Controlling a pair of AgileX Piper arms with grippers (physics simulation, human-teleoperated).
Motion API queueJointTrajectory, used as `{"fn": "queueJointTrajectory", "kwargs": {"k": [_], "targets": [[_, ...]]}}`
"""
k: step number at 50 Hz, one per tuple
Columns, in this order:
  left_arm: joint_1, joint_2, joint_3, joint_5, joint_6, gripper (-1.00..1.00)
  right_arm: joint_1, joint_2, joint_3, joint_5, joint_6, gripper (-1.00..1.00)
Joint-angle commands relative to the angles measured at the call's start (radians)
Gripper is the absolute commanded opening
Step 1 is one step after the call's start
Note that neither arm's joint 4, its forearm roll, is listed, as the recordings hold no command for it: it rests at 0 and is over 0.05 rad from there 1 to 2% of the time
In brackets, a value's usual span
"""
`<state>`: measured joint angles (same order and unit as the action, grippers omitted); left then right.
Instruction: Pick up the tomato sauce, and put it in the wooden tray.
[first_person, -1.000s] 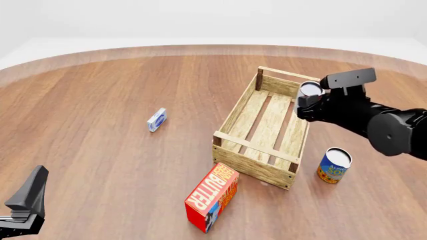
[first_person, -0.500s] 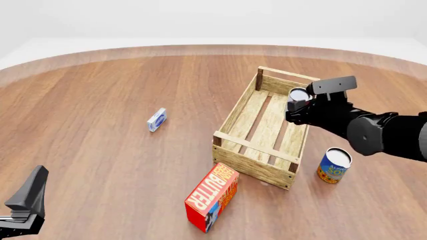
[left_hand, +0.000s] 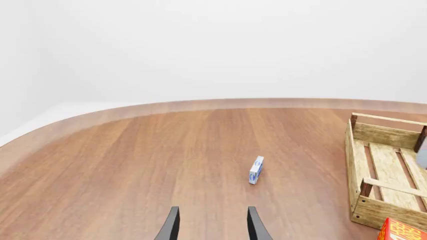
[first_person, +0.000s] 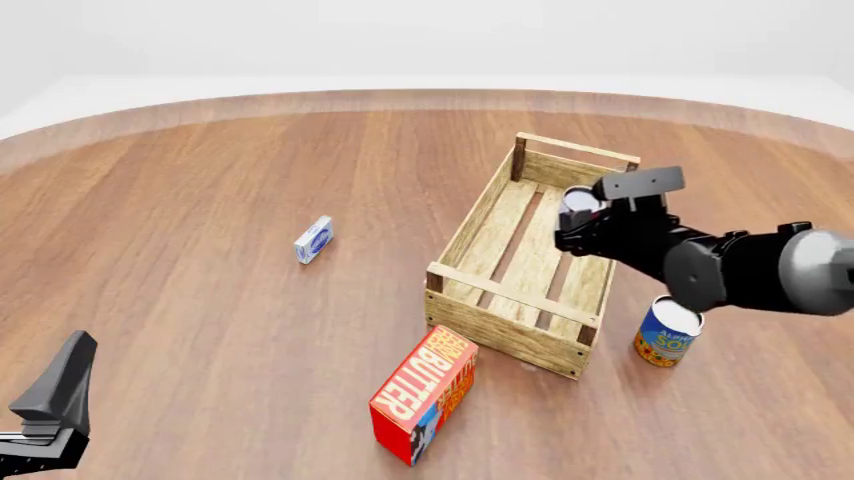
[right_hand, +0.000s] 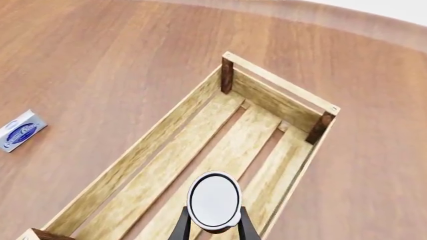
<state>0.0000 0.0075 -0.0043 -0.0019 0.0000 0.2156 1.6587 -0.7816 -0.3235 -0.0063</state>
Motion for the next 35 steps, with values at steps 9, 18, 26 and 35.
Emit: {"fn": "queueJointTrajectory", "kwargs": {"k": [9,18,26,35], "targets": [[0.000,0.000,0.000,0.000,0.000,1.00,0.001,0.077,-0.041,-0.039,0.023,-1.00],[0.000,0.000,0.000,0.000,0.000,1.00,0.005,0.128,-0.060,-0.065,0.032,-1.00],[0.000,0.000,0.000,0.000,0.000,1.00,0.001,0.150,-0.080,-0.063,0.031,-1.00],[0.000,0.000,0.000,0.000,0.000,1.00,0.004,0.182,-0.100,-0.066,0.037,-1.00]]}}
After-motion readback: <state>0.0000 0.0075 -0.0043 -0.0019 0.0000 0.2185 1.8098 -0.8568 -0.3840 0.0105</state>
